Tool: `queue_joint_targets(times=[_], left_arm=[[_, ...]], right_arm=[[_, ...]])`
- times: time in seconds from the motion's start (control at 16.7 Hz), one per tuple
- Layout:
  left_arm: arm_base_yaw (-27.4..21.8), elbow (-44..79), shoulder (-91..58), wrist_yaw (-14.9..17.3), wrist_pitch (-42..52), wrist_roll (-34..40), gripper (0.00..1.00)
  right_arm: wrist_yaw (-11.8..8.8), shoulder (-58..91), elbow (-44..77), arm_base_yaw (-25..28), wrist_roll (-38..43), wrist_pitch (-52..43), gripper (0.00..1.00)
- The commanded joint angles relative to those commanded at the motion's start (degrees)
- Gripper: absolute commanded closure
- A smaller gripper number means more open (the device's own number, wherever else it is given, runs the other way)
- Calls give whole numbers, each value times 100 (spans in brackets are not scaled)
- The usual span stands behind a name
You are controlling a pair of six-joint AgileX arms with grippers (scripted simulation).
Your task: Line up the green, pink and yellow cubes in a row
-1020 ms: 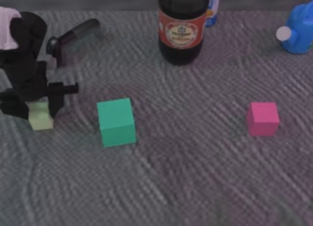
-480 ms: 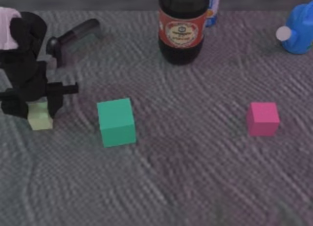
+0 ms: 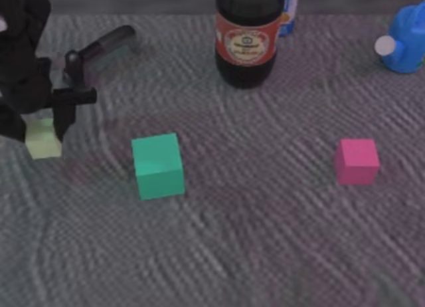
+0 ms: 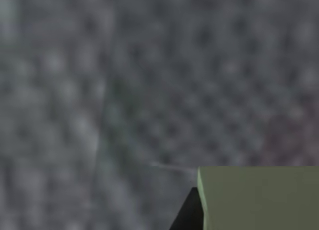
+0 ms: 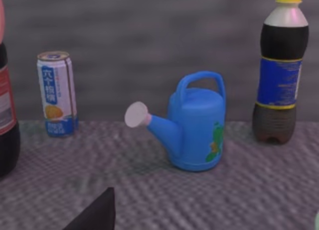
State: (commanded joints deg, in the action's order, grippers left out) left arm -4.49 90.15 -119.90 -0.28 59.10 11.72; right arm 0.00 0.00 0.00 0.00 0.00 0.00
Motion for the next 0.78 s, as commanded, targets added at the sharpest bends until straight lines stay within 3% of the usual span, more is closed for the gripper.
queue_joint_targets(times=[0.48,0.78], left_arm=[[-91,241,82,-4,276,43,100],[-1104,1229,-492,-20,756,926,100]], right_arm=[[0,0,0,0,0,0,0],[0,0,0,0,0,0,0]])
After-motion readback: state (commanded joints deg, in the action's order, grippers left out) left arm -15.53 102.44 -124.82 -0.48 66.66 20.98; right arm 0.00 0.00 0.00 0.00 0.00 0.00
